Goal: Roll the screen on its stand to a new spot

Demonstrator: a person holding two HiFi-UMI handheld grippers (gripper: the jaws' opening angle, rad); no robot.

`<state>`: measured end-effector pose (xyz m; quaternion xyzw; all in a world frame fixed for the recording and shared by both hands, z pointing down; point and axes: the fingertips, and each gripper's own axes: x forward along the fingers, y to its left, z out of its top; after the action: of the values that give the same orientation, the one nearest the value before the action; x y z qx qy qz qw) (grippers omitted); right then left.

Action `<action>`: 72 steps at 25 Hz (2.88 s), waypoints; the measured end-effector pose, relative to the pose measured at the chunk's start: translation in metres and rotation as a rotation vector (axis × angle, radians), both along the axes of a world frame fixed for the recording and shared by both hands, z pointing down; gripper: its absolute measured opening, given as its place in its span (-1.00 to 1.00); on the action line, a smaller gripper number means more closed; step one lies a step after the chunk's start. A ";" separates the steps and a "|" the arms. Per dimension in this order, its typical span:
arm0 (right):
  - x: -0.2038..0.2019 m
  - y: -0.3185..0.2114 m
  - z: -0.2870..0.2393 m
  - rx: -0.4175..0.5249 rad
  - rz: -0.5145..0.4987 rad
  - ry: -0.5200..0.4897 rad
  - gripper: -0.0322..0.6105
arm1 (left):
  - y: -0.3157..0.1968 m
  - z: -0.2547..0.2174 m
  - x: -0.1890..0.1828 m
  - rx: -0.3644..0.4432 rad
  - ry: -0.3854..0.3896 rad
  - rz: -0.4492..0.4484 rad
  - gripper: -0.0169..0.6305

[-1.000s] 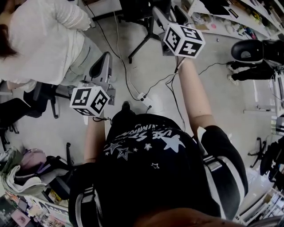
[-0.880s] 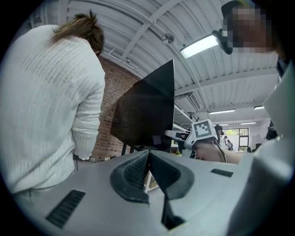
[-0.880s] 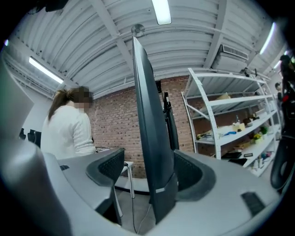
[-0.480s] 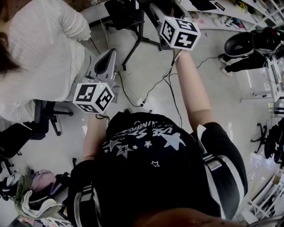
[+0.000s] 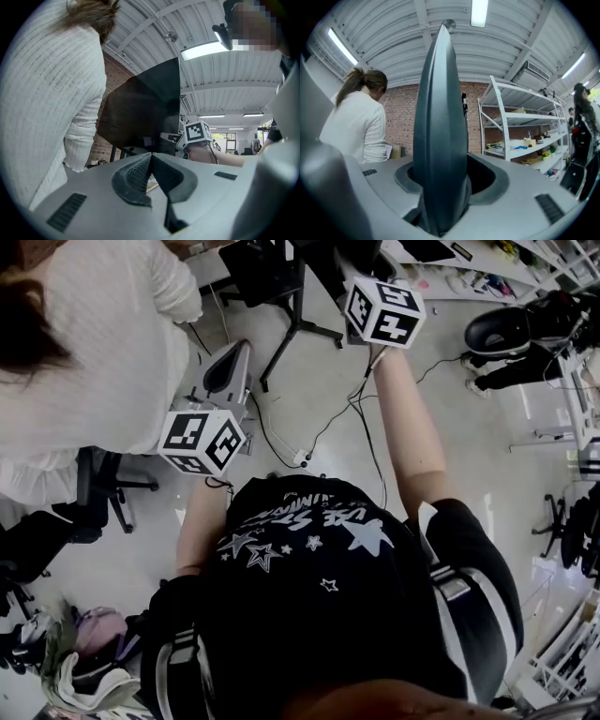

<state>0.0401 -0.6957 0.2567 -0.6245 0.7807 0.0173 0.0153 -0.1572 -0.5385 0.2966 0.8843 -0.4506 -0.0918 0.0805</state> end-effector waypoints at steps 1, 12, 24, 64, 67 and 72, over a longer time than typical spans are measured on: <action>-0.001 0.000 0.000 0.007 0.005 0.012 -0.22 | -0.003 0.000 0.001 0.002 -0.005 0.001 -0.92; -0.004 0.008 -0.004 0.033 0.034 0.015 -0.24 | -0.008 -0.011 0.014 0.020 -0.023 -0.007 -0.92; -0.002 0.012 -0.001 -0.001 0.019 0.013 -0.26 | 0.030 -0.007 0.012 -0.010 -0.037 -0.136 -0.92; -0.062 0.220 -0.014 0.089 0.083 0.038 -0.26 | 0.202 -0.003 -0.048 -0.007 0.034 -0.147 -0.92; -0.065 0.225 -0.011 0.082 0.086 0.048 -0.26 | 0.211 -0.004 -0.054 0.002 0.041 -0.138 -0.92; -0.052 0.227 -0.008 0.064 0.112 0.052 -0.26 | 0.223 -0.002 -0.061 0.001 0.055 -0.121 -0.92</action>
<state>-0.0120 -0.4690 0.2484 -0.6659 0.7436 0.0593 0.0139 -0.2177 -0.3154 0.2947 0.8527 -0.5007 -0.1212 0.0869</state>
